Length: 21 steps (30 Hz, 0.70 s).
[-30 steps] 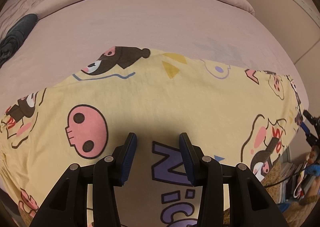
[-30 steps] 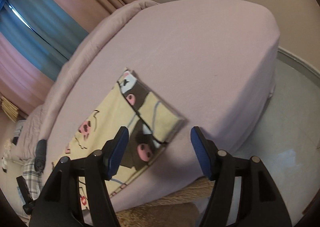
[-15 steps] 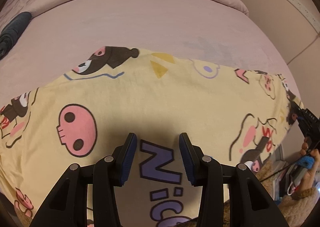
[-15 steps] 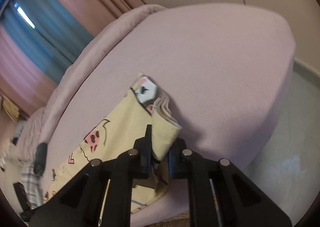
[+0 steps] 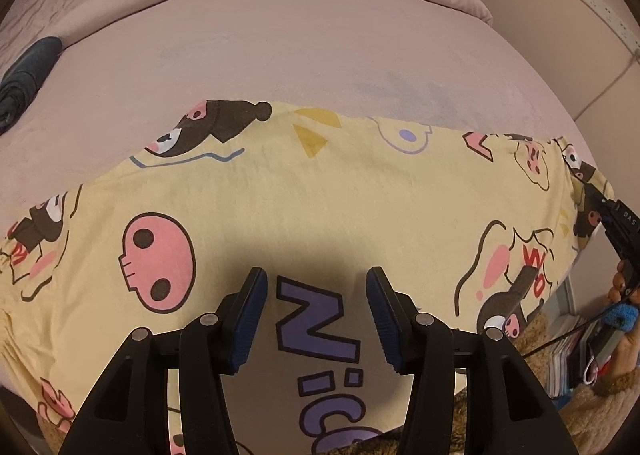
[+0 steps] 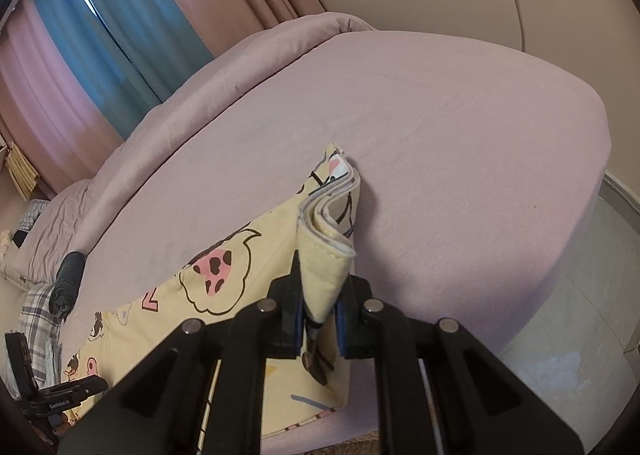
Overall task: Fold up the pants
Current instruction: 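Grasp the same edge with the left gripper beside the right gripper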
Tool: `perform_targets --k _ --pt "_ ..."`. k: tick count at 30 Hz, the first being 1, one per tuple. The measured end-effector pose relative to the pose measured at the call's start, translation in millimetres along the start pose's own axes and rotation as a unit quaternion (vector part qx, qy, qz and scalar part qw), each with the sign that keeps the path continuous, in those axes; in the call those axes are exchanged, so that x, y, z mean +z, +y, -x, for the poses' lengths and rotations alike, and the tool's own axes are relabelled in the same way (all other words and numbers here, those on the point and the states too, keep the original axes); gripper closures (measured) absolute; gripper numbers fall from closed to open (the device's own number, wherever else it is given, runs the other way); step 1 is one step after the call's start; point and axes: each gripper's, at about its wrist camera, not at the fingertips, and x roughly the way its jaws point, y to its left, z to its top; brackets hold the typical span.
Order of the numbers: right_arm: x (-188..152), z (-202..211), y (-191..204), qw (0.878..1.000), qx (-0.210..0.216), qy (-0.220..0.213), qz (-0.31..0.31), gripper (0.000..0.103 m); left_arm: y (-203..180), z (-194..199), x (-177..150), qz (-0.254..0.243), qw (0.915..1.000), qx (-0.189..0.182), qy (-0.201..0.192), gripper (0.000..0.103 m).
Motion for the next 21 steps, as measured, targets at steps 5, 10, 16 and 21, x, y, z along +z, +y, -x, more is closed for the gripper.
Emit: perform_targets --k 5,10,16,21 --pt "0.1 2.5 6.3 1.000 0.005 -0.002 0.013 0.091 1.4 3.5 -1.5 -0.002 1.0000 -0.006 -0.001 0.051" --pt "1.5 4.4 11.6 1.000 0.005 -0.003 0.030 0.091 1.6 6.9 -0.2 -0.006 0.9998 -0.016 -0.003 0.051" --pt "2.4 18.3 46.5 0.995 0.027 -0.008 0.100 0.091 -10.4 14.9 11.1 -0.031 0.9943 -0.102 -0.006 0.051" --pt "-19.2 19.1 95.0 0.979 0.071 0.023 0.192 0.091 -30.0 7.7 35.4 -0.024 0.9803 -0.196 0.010 0.042"
